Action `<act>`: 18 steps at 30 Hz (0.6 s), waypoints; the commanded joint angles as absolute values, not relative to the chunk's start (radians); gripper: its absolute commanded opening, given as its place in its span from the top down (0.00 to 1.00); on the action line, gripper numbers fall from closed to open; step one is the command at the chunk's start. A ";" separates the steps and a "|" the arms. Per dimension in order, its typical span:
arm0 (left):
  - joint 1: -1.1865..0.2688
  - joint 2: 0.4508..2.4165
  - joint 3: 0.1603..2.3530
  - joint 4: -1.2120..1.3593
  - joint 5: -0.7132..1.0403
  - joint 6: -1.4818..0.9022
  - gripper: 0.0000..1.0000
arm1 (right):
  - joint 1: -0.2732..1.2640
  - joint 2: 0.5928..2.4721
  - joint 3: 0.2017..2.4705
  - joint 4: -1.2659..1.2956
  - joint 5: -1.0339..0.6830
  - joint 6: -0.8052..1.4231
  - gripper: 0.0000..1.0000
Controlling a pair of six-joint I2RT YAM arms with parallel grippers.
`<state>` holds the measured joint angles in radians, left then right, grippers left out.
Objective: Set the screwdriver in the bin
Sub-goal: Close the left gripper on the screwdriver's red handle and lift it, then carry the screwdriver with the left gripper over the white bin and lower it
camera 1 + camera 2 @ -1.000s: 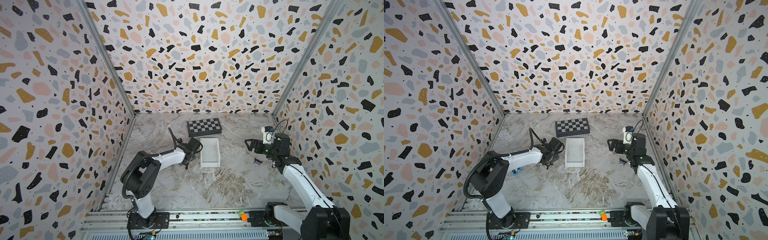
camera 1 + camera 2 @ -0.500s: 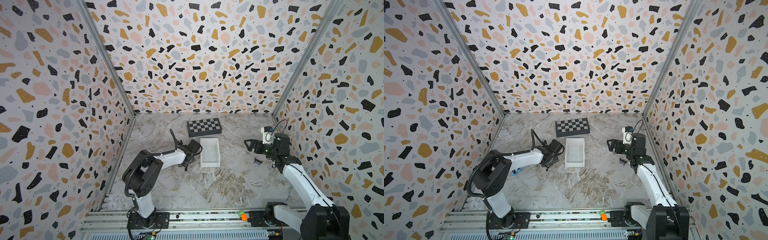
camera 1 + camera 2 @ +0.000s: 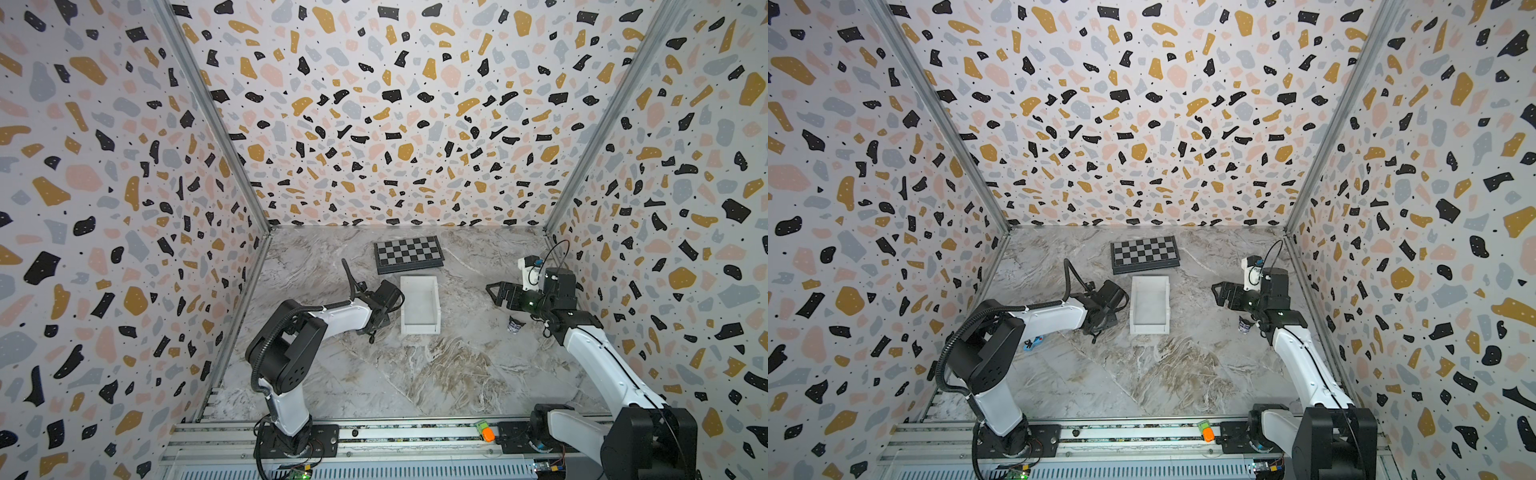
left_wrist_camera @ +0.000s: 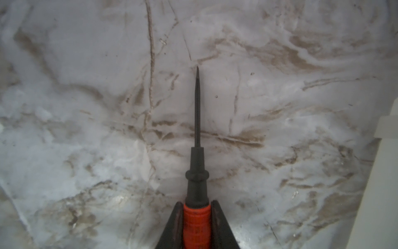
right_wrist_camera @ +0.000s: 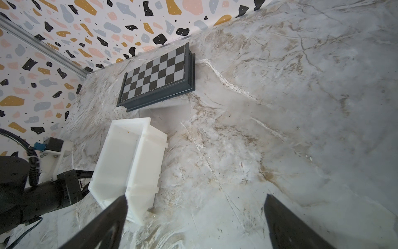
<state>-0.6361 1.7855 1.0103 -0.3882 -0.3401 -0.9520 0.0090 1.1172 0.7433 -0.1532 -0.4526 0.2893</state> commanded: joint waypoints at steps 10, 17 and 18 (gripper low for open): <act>-0.712 1.640 1.192 -0.539 -0.406 -0.893 0.92 | 0.015 1.071 0.828 -0.251 -0.482 0.308 0.01; -0.828 1.735 1.413 -0.593 -0.406 -0.683 0.92 | 0.009 1.071 0.847 -0.270 -0.504 0.311 0.01; -0.843 1.755 1.434 -0.600 -0.410 -0.663 0.92 | 0.009 1.071 0.844 -0.269 -0.507 0.313 0.01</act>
<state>-0.8093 1.7020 1.3918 -0.5354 -0.3882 -0.7776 0.0116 1.0962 0.8150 -0.2390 -0.4839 0.3073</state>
